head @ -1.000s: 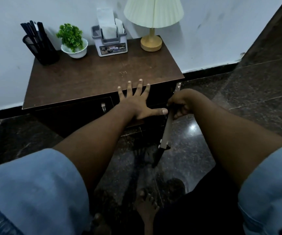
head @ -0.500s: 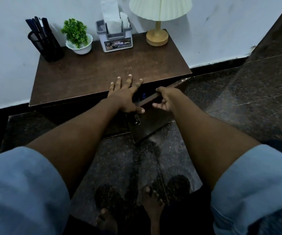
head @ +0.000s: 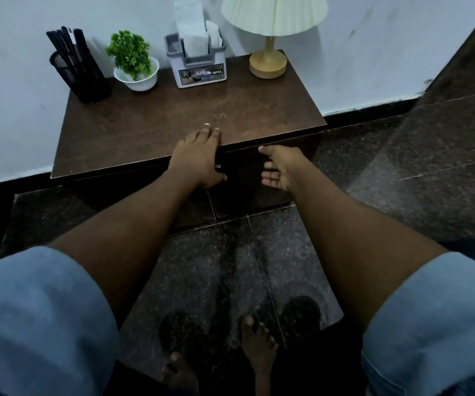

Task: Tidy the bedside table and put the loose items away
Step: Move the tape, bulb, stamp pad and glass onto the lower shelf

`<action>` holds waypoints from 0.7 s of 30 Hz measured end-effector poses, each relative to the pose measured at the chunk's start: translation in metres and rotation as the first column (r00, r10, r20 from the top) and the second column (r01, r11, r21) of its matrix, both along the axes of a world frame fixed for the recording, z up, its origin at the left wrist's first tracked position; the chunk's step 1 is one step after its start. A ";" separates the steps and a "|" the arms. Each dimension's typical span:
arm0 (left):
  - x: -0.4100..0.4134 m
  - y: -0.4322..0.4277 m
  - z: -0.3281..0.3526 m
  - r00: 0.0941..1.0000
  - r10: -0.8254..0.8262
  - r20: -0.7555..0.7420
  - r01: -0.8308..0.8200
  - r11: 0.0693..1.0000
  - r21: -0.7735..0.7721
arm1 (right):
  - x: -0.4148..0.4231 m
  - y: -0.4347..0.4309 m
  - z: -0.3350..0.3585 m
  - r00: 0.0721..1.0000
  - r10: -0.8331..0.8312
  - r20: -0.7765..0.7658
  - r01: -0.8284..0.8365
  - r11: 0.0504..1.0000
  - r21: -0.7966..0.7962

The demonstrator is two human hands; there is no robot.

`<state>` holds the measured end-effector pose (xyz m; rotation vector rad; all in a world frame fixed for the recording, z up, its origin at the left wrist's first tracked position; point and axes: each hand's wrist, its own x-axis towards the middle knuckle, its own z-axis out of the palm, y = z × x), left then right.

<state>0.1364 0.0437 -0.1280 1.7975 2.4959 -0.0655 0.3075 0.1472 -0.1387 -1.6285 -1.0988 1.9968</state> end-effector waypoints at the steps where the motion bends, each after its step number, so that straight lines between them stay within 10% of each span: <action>1: -0.003 -0.001 -0.001 1.000 0.016 -0.017 -0.016 1.000 -0.004 | 0.000 0.000 0.001 0.999 0.020 0.030 -0.022 0.997 0.078; 3: -0.009 -0.003 -0.002 0.999 0.031 -0.027 -0.031 1.000 0.003 | 0.001 0.000 0.000 0.959 0.075 0.274 -0.199 0.867 0.458; 5: -0.015 -0.001 -0.001 0.999 0.025 -0.027 -0.025 1.000 0.017 | 0.004 -0.001 -0.003 0.812 -0.003 0.583 -0.538 0.384 0.750; 7: -0.021 0.004 0.000 1.000 0.009 -0.020 -0.009 1.000 0.009 | 0.003 -0.005 -0.001 0.722 -0.138 0.678 -0.688 -0.050 0.724; 8: -0.023 0.006 0.000 1.000 0.000 -0.010 0.000 1.000 0.002 | 0.001 -0.005 0.001 0.698 -0.145 0.702 -0.716 -0.122 0.687; 21: -0.036 0.006 -0.019 1.000 -0.025 -0.013 0.026 0.998 0.065 | -0.036 0.019 0.009 0.263 0.066 0.962 -0.964 -0.016 0.265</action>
